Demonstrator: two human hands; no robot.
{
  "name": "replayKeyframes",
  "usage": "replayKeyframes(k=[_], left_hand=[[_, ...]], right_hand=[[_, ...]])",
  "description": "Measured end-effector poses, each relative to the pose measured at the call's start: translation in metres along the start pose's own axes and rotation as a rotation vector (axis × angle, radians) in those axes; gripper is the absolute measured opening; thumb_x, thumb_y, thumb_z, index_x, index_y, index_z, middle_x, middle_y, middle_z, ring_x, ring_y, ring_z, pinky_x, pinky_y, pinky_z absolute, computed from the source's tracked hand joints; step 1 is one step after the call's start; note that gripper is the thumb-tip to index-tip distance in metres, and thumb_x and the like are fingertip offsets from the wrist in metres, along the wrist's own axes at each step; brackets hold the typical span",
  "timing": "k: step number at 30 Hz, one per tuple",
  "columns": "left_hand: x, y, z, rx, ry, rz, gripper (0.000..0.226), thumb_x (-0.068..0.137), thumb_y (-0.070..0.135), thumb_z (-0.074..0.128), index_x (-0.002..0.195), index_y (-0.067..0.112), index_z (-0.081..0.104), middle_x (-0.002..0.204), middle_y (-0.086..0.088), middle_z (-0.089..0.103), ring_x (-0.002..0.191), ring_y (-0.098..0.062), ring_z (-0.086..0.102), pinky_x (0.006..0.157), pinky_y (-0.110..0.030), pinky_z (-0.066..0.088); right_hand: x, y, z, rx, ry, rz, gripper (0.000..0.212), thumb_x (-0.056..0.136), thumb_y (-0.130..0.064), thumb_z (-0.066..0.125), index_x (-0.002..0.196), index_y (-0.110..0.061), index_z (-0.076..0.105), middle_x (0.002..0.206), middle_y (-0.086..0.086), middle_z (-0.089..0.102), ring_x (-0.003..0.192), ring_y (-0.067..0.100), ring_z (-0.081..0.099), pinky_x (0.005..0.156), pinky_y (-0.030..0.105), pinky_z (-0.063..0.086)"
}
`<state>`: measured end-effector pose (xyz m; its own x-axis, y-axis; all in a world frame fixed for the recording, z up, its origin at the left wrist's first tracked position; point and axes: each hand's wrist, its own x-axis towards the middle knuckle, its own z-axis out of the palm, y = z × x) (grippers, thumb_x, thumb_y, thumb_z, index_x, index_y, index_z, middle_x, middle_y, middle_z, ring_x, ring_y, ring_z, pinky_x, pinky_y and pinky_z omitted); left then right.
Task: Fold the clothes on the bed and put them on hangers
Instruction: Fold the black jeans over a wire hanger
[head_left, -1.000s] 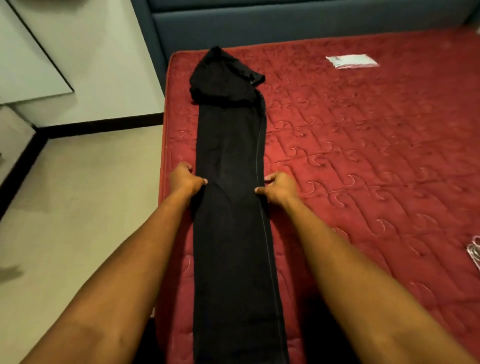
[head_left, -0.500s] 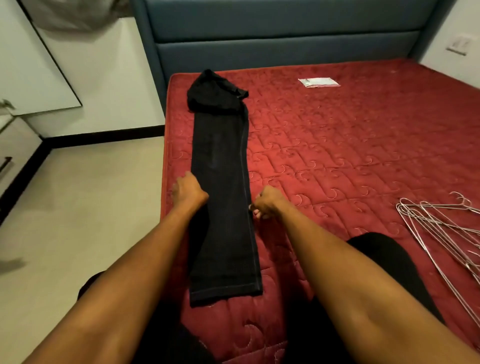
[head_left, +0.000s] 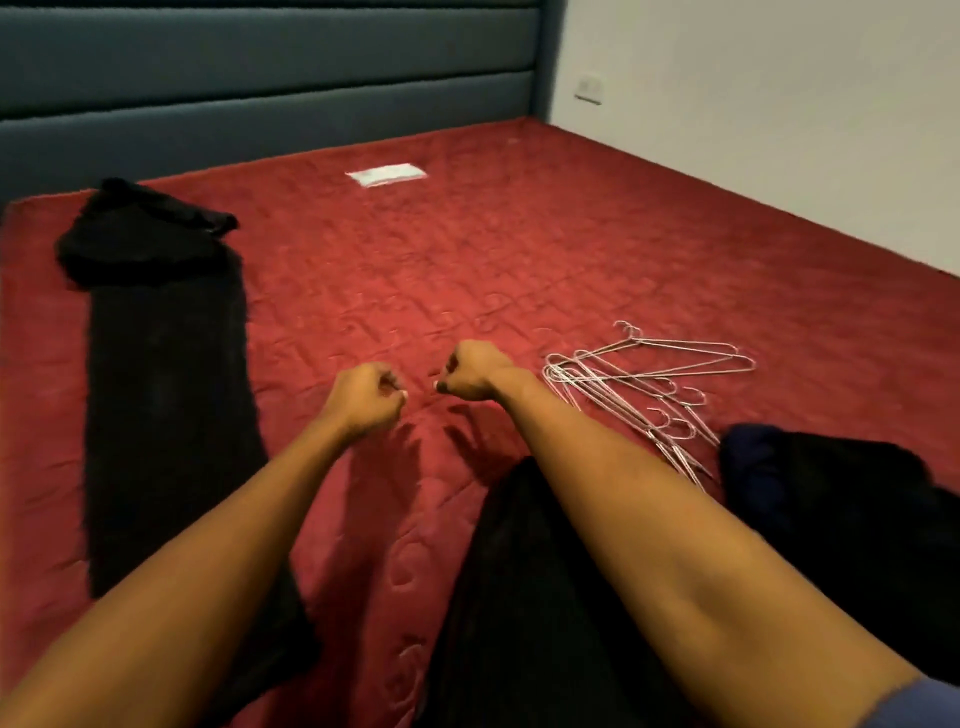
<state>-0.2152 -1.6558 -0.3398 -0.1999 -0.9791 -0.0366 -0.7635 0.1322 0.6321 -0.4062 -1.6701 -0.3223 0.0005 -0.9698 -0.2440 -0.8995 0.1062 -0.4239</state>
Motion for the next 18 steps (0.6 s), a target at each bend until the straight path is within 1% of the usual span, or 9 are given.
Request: replayKeyframes(k=[2, 3, 5, 7, 9, 11, 14, 16, 18], left_hand=[[0.014, 0.022, 0.019, 0.005, -0.070, 0.048, 0.021, 0.083, 0.030, 0.068, 0.098, 0.018, 0.076, 0.103, -0.007, 0.077, 0.100, -0.023, 0.070, 0.080, -0.025, 0.046], [0.020, 0.030, 0.028, 0.011, -0.097, 0.062, 0.023, 0.085, 0.029, 0.070, 0.103, 0.018, 0.076, 0.108, -0.005, 0.076, 0.105, -0.022, 0.070, 0.085, -0.024, 0.047], [0.036, 0.043, 0.048, 0.023, -0.138, 0.097, 0.040, 0.081, 0.039, 0.069, 0.114, 0.017, 0.075, 0.117, -0.005, 0.074, 0.114, -0.023, 0.068, 0.097, -0.029, 0.049], [0.052, 0.057, 0.066, 0.033, -0.176, 0.123, 0.043, 0.085, 0.035, 0.072, 0.123, 0.015, 0.072, 0.127, -0.007, 0.071, 0.120, -0.024, 0.064, 0.103, -0.030, 0.046], [0.067, 0.072, 0.084, 0.033, -0.214, 0.139, 0.041, 0.090, 0.023, 0.073, 0.129, 0.014, 0.068, 0.130, -0.008, 0.068, 0.121, -0.024, 0.064, 0.101, -0.025, 0.043], [0.085, 0.083, 0.104, 0.016, -0.251, 0.153, 0.037, 0.091, 0.019, 0.073, 0.127, 0.013, 0.069, 0.120, -0.008, 0.072, 0.110, -0.023, 0.068, 0.094, -0.024, 0.045], [0.105, 0.091, 0.133, -0.005, -0.283, 0.139, 0.026, 0.091, 0.018, 0.073, 0.116, 0.013, 0.071, 0.093, -0.002, 0.074, 0.089, -0.019, 0.069, 0.078, -0.022, 0.047], [0.116, 0.092, 0.150, -0.022, -0.289, 0.124, 0.022, 0.091, 0.020, 0.073, 0.112, 0.016, 0.070, 0.090, 0.002, 0.072, 0.086, -0.018, 0.067, 0.077, -0.023, 0.046], [0.124, 0.092, 0.162, 0.009, -0.281, 0.145, 0.022, 0.089, 0.025, 0.074, 0.110, 0.023, 0.070, 0.088, 0.007, 0.069, 0.086, -0.016, 0.064, 0.079, -0.024, 0.046]], right_hand=[[-0.003, 0.042, -0.018, -0.006, 0.145, 0.062, 0.027, 0.085, -0.033, 0.066, 0.086, -0.007, 0.072, 0.095, 0.018, 0.073, 0.098, 0.035, 0.071, 0.075, 0.034, 0.052], [-0.004, 0.064, -0.028, -0.010, 0.211, 0.106, 0.026, 0.085, -0.031, 0.063, 0.086, -0.006, 0.072, 0.095, 0.020, 0.073, 0.096, 0.037, 0.071, 0.076, 0.035, 0.053], [-0.009, 0.107, -0.046, -0.001, 0.306, 0.198, 0.022, 0.083, -0.024, 0.063, 0.082, -0.003, 0.071, 0.091, 0.024, 0.072, 0.091, 0.039, 0.071, 0.071, 0.036, 0.052], [-0.011, 0.148, -0.061, 0.010, 0.382, 0.272, 0.019, 0.084, -0.017, 0.063, 0.083, 0.000, 0.071, 0.090, 0.026, 0.072, 0.089, 0.039, 0.071, 0.071, 0.038, 0.052], [-0.010, 0.181, -0.070, 0.038, 0.460, 0.329, 0.020, 0.087, -0.015, 0.059, 0.087, 0.000, 0.072, 0.092, 0.025, 0.072, 0.089, 0.039, 0.070, 0.074, 0.041, 0.053], [-0.002, 0.210, -0.071, 0.063, 0.498, 0.360, 0.019, 0.088, -0.016, 0.060, 0.087, -0.004, 0.074, 0.087, 0.020, 0.073, 0.083, 0.037, 0.071, 0.073, 0.041, 0.057], [0.012, 0.242, -0.066, 0.057, 0.402, 0.379, 0.015, 0.085, -0.014, 0.062, 0.091, -0.015, 0.076, 0.085, 0.009, 0.076, 0.080, 0.029, 0.073, 0.075, 0.040, 0.061], [0.020, 0.257, -0.062, -0.017, 0.251, 0.361, 0.023, 0.085, -0.013, 0.063, 0.101, -0.021, 0.077, 0.099, 0.007, 0.077, 0.093, 0.028, 0.074, 0.084, 0.039, 0.060], [0.027, 0.265, -0.060, -0.045, 0.233, 0.341, 0.022, 0.086, -0.019, 0.065, 0.104, -0.022, 0.077, 0.104, 0.008, 0.077, 0.101, 0.030, 0.072, 0.088, 0.040, 0.058]])
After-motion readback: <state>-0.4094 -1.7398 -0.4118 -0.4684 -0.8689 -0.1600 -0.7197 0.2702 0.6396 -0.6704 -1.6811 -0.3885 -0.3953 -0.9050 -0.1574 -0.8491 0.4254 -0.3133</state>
